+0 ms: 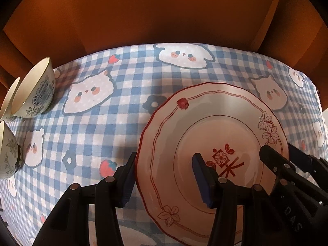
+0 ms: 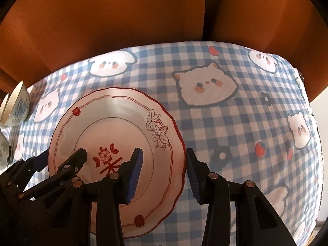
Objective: Organize plates and bowls
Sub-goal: 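Close both tools on the rim of the red-patterned plate, then lift the red-patterned plate with both tools and carry it over the yellow-flower plates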
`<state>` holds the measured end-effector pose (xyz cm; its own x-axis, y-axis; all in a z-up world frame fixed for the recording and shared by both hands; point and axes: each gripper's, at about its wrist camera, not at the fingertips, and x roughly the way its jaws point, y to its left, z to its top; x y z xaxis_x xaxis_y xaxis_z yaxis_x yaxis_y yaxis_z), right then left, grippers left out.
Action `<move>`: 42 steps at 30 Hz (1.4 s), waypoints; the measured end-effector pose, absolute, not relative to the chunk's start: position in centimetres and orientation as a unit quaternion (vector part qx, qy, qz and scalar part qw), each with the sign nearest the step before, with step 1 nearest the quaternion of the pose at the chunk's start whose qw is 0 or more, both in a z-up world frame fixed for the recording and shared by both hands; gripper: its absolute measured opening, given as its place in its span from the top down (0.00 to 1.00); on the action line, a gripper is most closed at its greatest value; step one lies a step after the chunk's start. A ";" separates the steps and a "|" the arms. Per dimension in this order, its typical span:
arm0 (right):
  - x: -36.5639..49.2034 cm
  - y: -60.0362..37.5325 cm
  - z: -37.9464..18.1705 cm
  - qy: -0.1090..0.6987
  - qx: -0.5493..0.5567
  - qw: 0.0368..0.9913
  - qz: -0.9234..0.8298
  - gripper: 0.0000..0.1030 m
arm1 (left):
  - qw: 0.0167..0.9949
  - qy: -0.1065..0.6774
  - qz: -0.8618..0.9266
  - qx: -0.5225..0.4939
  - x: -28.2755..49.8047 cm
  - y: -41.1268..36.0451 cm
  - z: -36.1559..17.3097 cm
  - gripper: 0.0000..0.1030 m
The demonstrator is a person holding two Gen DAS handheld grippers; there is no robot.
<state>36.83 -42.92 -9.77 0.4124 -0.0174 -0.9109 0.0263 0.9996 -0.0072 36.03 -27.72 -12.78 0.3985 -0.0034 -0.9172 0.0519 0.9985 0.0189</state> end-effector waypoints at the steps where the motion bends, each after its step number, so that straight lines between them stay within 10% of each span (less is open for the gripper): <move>1: 36.7 -42.9 -9.8 0.540 0.001 0.841 -0.013 0.55 | 0.838 0.545 -0.015 0.029 35.8 -28.0 -12.8 0.47; 42: 32.7 -39.7 -3.9 0.512 -0.036 0.858 -0.036 0.55 | 0.859 0.511 -0.028 0.024 31.6 -26.5 -5.6 0.47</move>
<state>32.69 -39.73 -3.90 0.4737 -0.0979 -0.8752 0.0241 0.9949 -0.0982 31.59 -26.46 -5.61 0.4768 -0.0233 -0.8787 0.0714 0.9974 0.0123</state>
